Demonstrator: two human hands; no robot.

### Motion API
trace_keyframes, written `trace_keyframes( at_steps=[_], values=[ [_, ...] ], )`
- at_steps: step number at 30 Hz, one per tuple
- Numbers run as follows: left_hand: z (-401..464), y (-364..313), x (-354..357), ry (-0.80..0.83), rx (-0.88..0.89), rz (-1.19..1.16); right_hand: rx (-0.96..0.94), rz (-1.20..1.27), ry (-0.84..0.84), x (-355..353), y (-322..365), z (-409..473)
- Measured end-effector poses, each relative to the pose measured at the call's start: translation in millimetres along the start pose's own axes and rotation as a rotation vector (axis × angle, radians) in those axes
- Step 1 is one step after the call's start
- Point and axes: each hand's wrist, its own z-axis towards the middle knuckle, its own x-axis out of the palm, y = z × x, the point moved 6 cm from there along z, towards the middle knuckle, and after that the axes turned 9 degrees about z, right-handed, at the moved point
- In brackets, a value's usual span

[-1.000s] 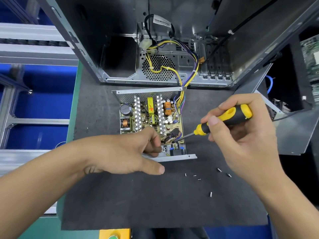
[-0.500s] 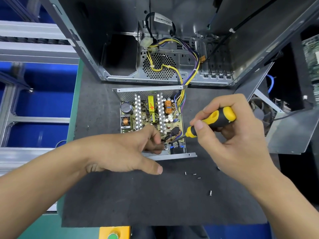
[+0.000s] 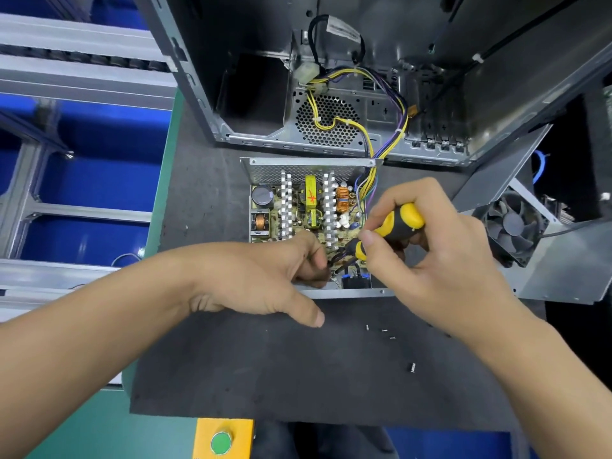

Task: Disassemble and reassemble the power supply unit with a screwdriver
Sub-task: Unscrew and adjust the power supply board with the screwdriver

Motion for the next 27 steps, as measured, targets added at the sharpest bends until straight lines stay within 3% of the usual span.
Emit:
trace_keyframes(
  at_steps=[18, 23, 27],
  values=[
    [0, 1, -1, 0.005, -0.028, 0.016, 0.007, -0.094, 0.1, 6, 6, -4],
    [3, 2, -1, 0.018, -0.027, 0.019, -0.045, -0.274, 0.149, 3, 26, -1],
    [0, 0, -1, 0.011, -0.038, -0.001, -0.161, -0.599, 0.189, 8, 38, 1]
  ],
)
